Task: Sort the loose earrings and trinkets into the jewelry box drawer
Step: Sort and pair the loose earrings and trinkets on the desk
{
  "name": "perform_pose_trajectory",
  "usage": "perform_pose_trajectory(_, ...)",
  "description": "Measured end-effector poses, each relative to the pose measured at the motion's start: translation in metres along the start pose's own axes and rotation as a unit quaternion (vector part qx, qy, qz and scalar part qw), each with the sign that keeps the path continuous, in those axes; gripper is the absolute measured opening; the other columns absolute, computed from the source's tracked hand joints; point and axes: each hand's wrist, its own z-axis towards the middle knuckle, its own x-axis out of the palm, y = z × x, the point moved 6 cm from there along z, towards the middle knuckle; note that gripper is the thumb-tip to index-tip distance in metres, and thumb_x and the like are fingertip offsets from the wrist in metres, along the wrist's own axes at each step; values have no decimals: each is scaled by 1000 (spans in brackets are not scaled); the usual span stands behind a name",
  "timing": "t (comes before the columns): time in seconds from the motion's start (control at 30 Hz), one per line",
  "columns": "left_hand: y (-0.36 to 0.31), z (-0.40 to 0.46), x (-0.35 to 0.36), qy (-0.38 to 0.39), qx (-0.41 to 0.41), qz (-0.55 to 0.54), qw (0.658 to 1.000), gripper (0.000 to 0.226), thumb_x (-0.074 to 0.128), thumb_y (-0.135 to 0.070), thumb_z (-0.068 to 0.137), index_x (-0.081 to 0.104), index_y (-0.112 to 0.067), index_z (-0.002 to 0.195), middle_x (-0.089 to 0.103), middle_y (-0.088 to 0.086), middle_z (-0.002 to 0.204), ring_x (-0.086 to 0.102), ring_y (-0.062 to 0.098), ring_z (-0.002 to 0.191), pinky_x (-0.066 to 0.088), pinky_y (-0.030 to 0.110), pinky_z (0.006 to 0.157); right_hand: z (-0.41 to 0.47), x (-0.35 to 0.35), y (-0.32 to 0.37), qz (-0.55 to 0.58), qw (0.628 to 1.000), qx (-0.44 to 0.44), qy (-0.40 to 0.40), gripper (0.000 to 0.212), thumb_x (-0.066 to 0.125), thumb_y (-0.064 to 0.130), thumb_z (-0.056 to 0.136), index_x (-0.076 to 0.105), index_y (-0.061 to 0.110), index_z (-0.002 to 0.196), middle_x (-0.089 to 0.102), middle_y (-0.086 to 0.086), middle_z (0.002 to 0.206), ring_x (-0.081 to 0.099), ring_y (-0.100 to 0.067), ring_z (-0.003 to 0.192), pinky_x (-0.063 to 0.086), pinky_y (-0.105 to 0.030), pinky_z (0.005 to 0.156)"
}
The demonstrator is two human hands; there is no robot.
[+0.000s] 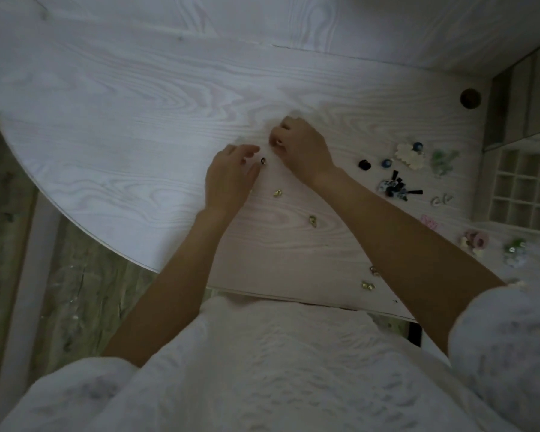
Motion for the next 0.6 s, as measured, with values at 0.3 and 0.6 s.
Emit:
perform_pose_trajectory(0.3,-11,17,11,32,1,21,999,14,62,-24,85,68,-14,93,65,7,93,62,20,81,49,33,79,-41,-17,-5,-37,999,21,-7,15,60,-11,60,55,-1,70,53,-18,61,49,-29,48,25,-24,46)
perform_pose_trajectory(0.6,-13,11,20,46,22,31,998,13,64,-26,84,59,-14,84,58,3,83,52,17,72,41,28,67,-124,-47,-49,91,978,158,-101,11,49,8,90,59,4,91,59,-11,86,53,-20,69,42,-33,60)
